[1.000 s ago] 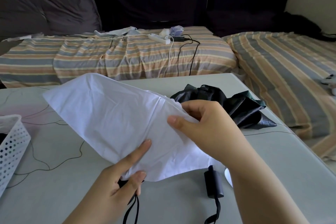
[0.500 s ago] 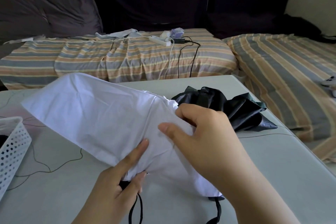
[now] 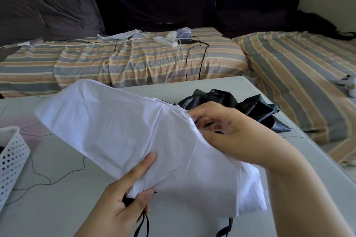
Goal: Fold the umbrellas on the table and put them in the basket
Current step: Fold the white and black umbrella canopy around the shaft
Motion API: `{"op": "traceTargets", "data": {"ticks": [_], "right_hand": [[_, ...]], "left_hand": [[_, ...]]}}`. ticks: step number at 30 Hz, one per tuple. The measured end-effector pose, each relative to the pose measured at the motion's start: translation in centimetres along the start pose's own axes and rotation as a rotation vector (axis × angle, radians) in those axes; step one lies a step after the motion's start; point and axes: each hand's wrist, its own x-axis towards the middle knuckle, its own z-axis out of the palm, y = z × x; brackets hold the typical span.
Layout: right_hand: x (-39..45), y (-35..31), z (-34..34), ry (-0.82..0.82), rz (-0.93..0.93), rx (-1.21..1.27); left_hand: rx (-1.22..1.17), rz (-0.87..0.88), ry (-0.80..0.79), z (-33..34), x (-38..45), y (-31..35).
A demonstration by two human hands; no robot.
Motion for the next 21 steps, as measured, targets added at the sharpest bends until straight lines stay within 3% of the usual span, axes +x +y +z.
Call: {"op": "traceTargets", "data": {"ticks": [5, 9, 16, 21], "right_hand": [[0.2, -0.6, 0.6, 0.151, 0.045, -0.073], [-0.2, -0.6, 0.4, -0.015, 0.116, -0.191], [-0.1, -0.9, 1.0, 0.27, 0.107, -0.042], [-0.2, -0.7, 0.9, 0.095, 0.179, -0.028]], "left_hand": [[0.061, 0.015, 0.019, 0.3, -0.1, 0.5], [0.087, 0.028, 0.042, 0.5, -0.2, 0.5], [0.1, 0.117, 0.057, 0.8, 0.4, 0.1], [0.132, 0.119, 0.003, 0.3, 0.5, -0.6]]}}
